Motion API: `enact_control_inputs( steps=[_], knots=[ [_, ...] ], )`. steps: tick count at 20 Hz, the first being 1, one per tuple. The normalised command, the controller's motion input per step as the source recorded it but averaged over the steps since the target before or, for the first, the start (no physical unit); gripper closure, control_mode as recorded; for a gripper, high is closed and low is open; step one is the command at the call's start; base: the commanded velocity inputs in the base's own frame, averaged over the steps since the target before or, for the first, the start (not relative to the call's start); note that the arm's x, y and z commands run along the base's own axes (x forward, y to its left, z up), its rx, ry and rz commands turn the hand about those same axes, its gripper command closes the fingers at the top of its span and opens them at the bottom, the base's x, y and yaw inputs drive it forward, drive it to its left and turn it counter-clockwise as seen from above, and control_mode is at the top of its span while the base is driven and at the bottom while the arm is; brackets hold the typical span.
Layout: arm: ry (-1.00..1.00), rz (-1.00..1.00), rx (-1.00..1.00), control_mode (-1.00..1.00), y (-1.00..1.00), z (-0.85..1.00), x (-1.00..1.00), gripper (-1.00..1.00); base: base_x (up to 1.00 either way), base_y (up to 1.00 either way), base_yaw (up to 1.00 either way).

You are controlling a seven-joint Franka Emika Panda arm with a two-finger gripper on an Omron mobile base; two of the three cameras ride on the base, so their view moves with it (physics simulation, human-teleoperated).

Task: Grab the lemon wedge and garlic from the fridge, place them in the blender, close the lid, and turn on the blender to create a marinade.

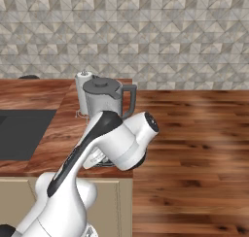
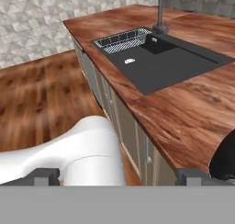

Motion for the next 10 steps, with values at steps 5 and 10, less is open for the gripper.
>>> enact_control_inputs(
  steps=[5,10],
  knots=[
    [0.01,0.00,0.07,-1.00,0.22,0.00,-0.01,-1.00,0.00,0.00,0.00],
    [0.03,0.00,0.07,-1.00,0.22,-0.09,0.00,-1.00,0.00,0.00,0.00]
  ],
)
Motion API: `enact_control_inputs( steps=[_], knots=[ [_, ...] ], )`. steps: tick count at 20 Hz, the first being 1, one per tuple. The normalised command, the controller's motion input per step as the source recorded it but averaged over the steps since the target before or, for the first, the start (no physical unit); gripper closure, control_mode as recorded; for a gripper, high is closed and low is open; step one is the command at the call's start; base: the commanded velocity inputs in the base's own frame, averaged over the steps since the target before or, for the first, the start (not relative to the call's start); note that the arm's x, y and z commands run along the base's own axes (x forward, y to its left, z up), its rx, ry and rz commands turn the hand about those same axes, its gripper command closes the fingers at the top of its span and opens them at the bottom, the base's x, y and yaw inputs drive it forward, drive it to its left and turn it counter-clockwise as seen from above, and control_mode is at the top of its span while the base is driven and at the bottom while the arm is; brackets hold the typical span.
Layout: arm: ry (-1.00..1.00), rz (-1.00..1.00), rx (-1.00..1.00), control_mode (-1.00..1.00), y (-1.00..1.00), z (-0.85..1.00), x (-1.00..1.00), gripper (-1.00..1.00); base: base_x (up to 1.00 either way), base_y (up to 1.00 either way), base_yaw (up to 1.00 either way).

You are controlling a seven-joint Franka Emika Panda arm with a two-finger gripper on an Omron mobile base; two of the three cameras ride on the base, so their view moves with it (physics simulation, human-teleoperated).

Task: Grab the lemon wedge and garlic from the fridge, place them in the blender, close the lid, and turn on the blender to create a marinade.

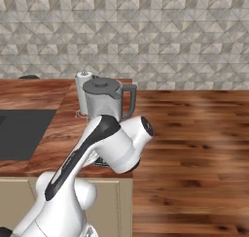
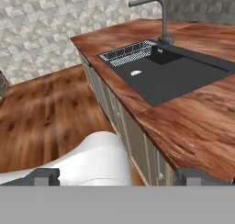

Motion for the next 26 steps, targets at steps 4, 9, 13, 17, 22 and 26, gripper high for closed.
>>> enact_control_inputs(
  steps=[4,9,13,17,22,26],
  knots=[
    [0.00,0.00,0.04,-1.00,0.01,-0.14,0.00,-1.00,0.00,0.00,0.00],
    [0.00,-0.01,0.00,-1.00,0.00,-0.15,0.00,-1.00,0.00,0.00,0.00],
    [0.00,-0.01,0.00,-1.00,0.00,-0.16,0.01,-1.00,0.00,0.00,0.00],
    [0.00,0.00,0.00,-1.00,0.00,-0.07,0.03,-1.00,0.00,0.00,0.00],
    [0.00,0.00,0.00,-1.00,0.00,-0.02,0.14,-1.00,0.00,0.00,0.00],
    [0.00,0.00,0.00,-1.00,0.00,0.00,0.23,-1.00,0.00,0.00,0.00]
  ],
)
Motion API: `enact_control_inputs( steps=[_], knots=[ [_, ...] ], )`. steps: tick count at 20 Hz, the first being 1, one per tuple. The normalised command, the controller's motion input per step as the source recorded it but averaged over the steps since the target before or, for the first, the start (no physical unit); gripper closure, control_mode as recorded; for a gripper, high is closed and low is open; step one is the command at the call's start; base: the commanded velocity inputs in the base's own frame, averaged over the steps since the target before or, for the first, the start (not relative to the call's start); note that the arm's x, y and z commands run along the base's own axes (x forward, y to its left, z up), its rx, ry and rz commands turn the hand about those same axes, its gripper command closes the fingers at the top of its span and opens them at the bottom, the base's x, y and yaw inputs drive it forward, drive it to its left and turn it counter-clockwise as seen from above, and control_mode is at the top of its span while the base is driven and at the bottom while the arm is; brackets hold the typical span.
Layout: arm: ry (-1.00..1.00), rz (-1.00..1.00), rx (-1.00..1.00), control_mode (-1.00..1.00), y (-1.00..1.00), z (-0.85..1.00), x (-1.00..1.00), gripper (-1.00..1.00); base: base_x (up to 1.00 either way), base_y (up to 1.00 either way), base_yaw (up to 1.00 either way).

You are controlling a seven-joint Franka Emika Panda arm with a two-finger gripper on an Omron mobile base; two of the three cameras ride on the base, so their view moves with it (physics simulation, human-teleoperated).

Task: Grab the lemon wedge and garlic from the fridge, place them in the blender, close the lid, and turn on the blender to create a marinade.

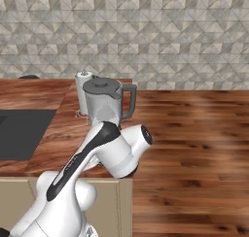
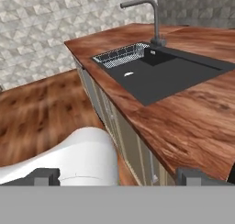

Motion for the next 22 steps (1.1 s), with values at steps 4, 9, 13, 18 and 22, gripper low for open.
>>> enact_control_inputs(
  steps=[4,9,13,18,22],
  knots=[
    [0.00,0.00,0.00,-1.00,0.00,-0.07,0.24,-1.00,0.00,0.00,0.00],
    [0.00,0.00,0.00,-1.00,0.00,-0.17,0.21,-1.00,0.00,0.00,0.00],
    [0.00,0.00,0.00,-1.00,0.00,-0.20,0.20,-1.00,0.00,0.00,0.00],
    [0.00,0.00,0.00,-1.00,-0.03,-0.16,0.21,-1.00,0.00,0.00,0.00],
    [0.00,0.00,0.00,-1.00,-0.08,-0.14,0.15,-1.00,0.00,0.00,0.00]
  ],
)
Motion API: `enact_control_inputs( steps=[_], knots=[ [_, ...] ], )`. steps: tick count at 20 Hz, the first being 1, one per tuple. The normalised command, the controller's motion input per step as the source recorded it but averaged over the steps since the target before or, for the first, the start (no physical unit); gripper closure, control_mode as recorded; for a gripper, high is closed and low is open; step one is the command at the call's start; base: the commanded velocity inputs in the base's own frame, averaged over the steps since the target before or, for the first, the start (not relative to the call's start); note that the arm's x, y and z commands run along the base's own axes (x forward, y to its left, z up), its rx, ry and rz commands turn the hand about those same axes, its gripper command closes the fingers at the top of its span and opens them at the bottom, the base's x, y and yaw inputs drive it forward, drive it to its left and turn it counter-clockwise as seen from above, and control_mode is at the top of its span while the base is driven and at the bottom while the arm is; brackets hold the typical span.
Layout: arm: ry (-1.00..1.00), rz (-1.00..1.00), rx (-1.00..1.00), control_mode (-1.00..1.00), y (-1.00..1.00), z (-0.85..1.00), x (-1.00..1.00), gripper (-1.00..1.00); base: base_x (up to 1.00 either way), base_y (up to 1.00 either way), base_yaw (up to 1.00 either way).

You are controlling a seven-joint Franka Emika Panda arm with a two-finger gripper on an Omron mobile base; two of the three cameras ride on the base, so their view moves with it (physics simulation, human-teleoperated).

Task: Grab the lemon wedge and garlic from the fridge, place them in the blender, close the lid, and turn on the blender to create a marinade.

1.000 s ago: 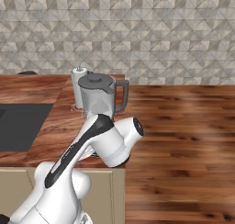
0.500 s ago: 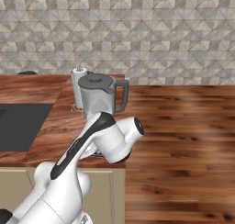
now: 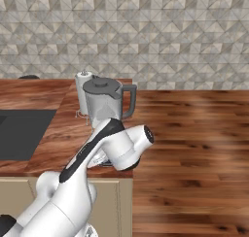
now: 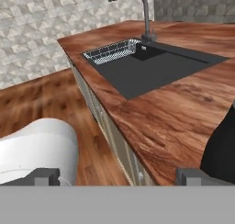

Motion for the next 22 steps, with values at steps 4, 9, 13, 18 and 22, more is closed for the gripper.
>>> enact_control_inputs(
  steps=[4,9,13,18,22],
  knots=[
    [0.00,0.00,0.00,-1.00,-0.10,-0.15,0.12,-1.00,0.00,0.00,0.00],
    [0.00,0.00,0.00,-1.00,-0.01,-0.15,0.15,-1.00,0.00,0.00,0.00],
    [0.00,0.00,0.00,-1.00,0.00,-0.05,0.22,-1.00,0.00,0.00,0.00],
    [0.00,0.00,0.00,-1.00,-0.02,-0.02,0.20,-1.00,0.00,0.00,0.00],
    [0.00,0.00,0.00,-1.00,-0.01,-0.08,0.16,-1.00,0.00,0.00,0.00]
  ],
)
